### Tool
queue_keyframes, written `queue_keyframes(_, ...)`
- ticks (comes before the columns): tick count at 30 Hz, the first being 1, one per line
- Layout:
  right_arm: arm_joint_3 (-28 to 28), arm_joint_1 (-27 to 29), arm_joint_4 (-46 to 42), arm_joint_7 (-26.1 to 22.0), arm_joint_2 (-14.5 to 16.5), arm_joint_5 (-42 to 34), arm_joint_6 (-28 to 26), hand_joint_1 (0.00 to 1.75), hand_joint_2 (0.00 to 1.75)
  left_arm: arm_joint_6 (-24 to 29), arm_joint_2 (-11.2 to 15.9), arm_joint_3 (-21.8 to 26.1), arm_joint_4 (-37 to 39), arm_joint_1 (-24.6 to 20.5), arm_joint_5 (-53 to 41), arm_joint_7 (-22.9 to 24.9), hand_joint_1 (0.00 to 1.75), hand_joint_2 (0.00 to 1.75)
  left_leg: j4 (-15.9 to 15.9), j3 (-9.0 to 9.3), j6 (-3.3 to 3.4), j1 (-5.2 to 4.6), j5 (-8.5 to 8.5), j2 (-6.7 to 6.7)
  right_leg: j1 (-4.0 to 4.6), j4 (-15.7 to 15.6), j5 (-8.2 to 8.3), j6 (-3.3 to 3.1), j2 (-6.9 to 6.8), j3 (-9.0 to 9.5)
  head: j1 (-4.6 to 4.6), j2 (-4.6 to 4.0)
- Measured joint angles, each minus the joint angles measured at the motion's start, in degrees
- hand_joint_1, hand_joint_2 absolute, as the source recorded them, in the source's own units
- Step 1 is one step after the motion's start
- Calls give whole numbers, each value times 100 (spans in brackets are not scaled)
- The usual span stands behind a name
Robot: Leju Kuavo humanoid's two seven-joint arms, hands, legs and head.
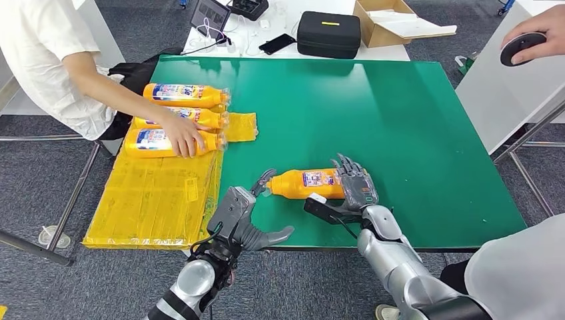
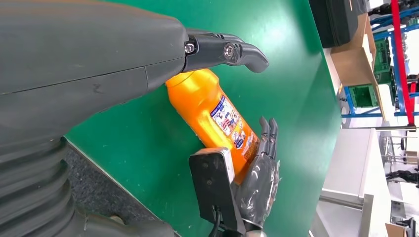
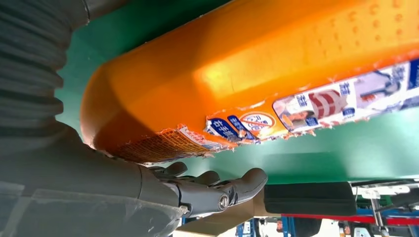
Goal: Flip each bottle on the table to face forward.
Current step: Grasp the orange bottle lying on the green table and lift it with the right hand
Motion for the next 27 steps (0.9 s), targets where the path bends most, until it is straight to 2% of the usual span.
queue_keyframes(8,128,-24,15,108,-62,77,25,0,175,15,0,-4,-3,18,-19,9,0,175,0,2,0,0,0,0,0,0,0,0,0,4,-1,1)
queue_keyframes(9,131,-25,17,122,-65,84,40,9,175,15,0,-4,-3,19,-20,9,0,175,0,3,0,0,0,0,0,0,0,0,0,4,-1,1)
queue_keyframes(10,135,-31,19,152,-68,102,73,48,175,16,0,-5,-4,23,-27,11,0,175,0,4,0,0,0,0,0,0,0,0,0,4,-1,1)
queue_keyframes(12,170,-58,27,263,-74,174,203,135,175,18,0,-6,-20,47,-40,21,0,175,0,7,0,0,0,2,0,-1,0,0,0,6,0,0)
queue_keyframes(13,197,-77,31,319,-84,215,284,169,175,19,0,-7,-36,66,-48,27,0,175,0,8,0,0,0,2,0,-1,0,0,0,7,0,0)
queue_keyframes(14,226,-95,35,362,-96,248,361,175,175,19,0,-8,-55,85,-50,34,0,175,0,9,0,0,0,1,0,-1,0,0,0,8,1,0)
queue_keyframes(20,285,-173,38,213,-165,67,689,175,175,-7,0,-19,-148,160,-94,110,0,175,0,14,0,0,0,-2,-1,-2,0,0,-1,14,2,0)
queue_keyframes(27,-60,-192,14,-916,-204,-1343,1552,175,175,-50,0,-22,-193,193,-116,97,0,175,0,50,0,0,-19,9,1,-5,-1,-1,9,39,2,0)
